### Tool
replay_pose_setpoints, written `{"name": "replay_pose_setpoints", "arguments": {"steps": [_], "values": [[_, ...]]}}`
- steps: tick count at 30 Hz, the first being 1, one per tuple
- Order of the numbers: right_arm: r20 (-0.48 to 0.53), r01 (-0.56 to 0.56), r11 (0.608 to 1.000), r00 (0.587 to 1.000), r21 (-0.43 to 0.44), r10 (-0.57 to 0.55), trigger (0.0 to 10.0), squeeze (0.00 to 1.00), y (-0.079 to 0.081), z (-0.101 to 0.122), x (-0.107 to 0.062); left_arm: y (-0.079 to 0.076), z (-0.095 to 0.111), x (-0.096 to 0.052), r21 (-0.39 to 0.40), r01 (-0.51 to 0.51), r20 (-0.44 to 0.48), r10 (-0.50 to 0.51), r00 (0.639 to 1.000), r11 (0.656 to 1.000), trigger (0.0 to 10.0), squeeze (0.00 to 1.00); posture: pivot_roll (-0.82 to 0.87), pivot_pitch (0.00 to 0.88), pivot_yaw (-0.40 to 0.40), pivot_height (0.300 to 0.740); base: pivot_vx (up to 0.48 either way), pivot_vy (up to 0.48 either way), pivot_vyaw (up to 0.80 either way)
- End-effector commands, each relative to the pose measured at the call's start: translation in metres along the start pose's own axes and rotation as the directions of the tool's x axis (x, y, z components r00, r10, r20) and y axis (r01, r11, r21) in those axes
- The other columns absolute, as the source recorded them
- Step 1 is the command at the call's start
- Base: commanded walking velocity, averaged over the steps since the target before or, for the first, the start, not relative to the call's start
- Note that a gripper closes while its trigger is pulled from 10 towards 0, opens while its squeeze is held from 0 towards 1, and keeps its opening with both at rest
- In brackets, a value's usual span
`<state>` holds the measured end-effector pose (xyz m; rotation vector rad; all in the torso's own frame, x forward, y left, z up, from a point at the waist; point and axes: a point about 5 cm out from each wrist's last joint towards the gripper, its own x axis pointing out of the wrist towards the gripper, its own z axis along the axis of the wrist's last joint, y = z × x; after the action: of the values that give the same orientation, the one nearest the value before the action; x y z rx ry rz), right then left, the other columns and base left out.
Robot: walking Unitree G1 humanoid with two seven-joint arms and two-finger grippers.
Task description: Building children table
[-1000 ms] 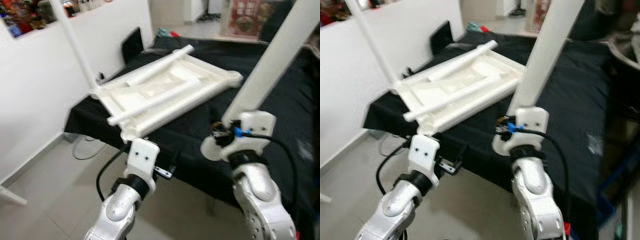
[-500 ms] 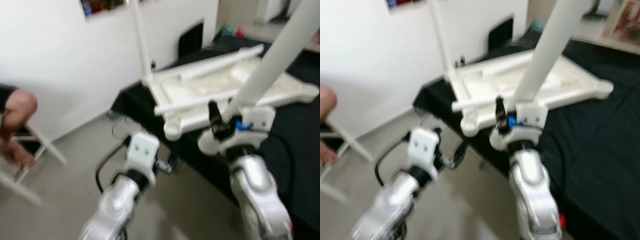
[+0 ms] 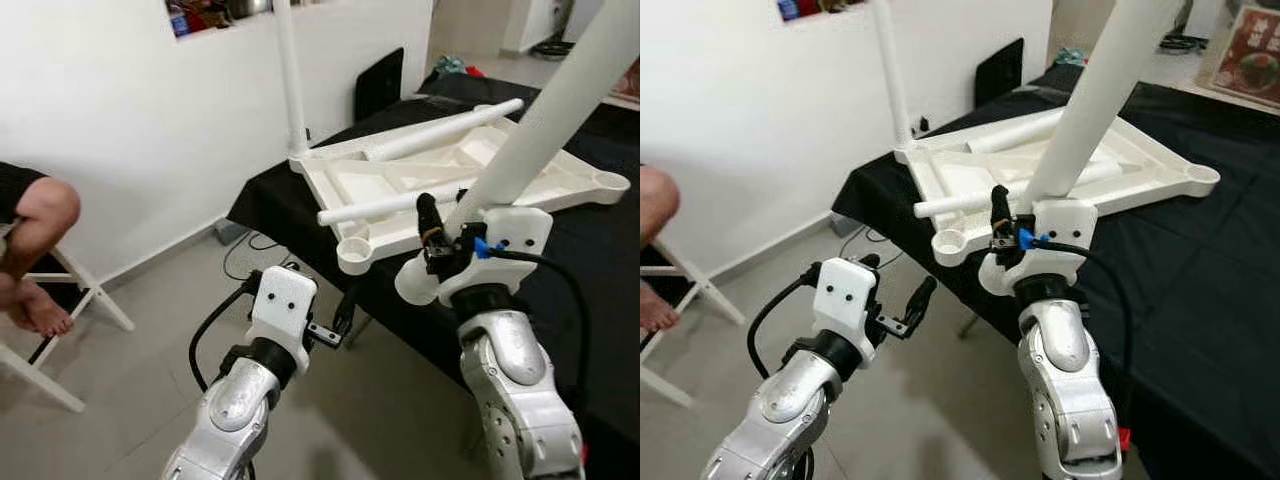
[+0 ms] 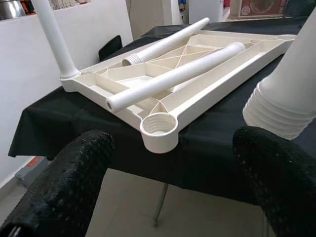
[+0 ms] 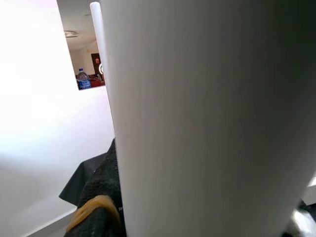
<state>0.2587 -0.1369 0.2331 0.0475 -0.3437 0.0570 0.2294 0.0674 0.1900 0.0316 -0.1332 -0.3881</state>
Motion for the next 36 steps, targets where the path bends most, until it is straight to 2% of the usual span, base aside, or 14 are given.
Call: {"name": "replay_pose_setpoints", "arguments": {"steps": [1, 4, 11, 14, 21, 30, 36], "values": [[0.01, -0.004, 1.0, 1.0, 0.019, 0.004, 10.0, 0.0, 0.001, 0.001, 0.002, 0.001, 0.003, -0.001, -0.007, 0.008, 0.006, -0.008, 1.0, 1.0, 10.0, 0.0, 0.07, 0.149, 0.038, 0.74, 0.285, 0.0, 0.0], [0.013, -0.012, 0.999, 1.0, 0.031, 0.012, 10.0, 0.0, 0.002, 0.002, 0.004, -0.003, 0.007, 0.0, -0.037, 0.026, 0.02, -0.025, 0.999, 0.999, 10.0, 0.0, 0.08, 0.15, 0.04, 0.74, 0.289, 0.0, 0.0], [0.028, 0.005, 1.0, 1.0, 0.024, -0.005, 10.0, 0.0, -0.002, 0.004, 0.009, -0.003, 0.007, 0.0, -0.002, 0.048, 0.024, -0.048, 0.999, 0.999, 10.0, 0.0, 0.08, 0.157, 0.051, 0.74, 0.366, 0.0, 0.0], [0.013, 0.026, 0.996, 1.0, 0.085, -0.027, 10.0, 0.0, -0.004, 0.002, 0.009, -0.001, 0.004, -0.002, -0.056, 0.039, 0.006, -0.038, 0.999, 0.998, 10.0, 0.0, 0.07, 0.144, 0.062, 0.74, 0.303, 0.0, 0.0], [0.048, 0.002, 0.998, 0.999, 0.069, -0.005, 10.0, 0.0, -0.005, 0.008, 0.014, -0.004, 0.0, -0.004, -0.033, 0.065, -0.007, -0.065, 0.998, 0.997, 10.0, 0.0, 0.06, 0.127, 0.054, 0.74, 0.304, 0.0, 0.0], [0.063, -0.02, 0.997, 0.998, 0.076, 0.015, 10.0, 0.0, -0.007, 0.01, 0.016, -0.004, -0.001, -0.005, -0.025, 0.06, -0.016, -0.06, 0.998, 0.998, 10.0, 0.0, 0.07, 0.116, 0.052, 0.74, 0.0, 0.0, 0.0], [0.098, -0.097, 0.992, 0.991, 0.08, 0.089, 10.0, 0.0, -0.008, 0.016, 0.021, -0.002, -0.002, -0.005, -0.037, 0.042, -0.021, -0.043, 0.999, 0.998, 10.0, 0.0, 0.07, 0.105, 0.05, 0.74, 0.0, 0.0, 0.0]]}}
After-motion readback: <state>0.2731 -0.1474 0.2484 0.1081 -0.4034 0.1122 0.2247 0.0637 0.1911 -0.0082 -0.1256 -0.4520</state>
